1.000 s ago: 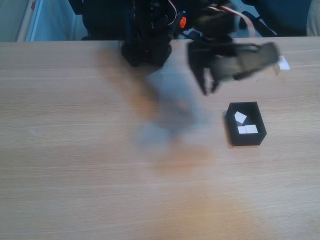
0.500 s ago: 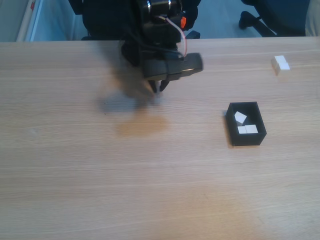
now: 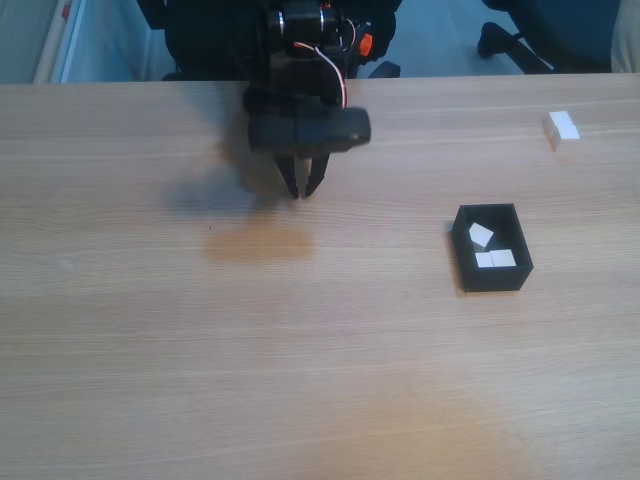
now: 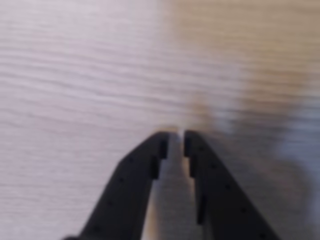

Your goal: Pick blocks and place them in the box.

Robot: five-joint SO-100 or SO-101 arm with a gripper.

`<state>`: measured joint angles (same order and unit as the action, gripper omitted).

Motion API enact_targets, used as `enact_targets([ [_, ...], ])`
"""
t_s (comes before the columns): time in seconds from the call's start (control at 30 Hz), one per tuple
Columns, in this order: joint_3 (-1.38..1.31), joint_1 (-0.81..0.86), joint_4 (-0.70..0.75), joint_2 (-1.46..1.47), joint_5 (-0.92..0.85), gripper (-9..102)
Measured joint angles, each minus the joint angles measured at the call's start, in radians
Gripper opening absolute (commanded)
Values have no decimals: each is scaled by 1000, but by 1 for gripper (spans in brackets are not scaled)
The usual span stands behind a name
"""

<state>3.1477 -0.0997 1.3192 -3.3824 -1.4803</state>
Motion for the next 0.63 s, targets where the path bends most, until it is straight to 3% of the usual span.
enact_targets([
  [0.63, 0, 37, 37, 0, -21, 0],
])
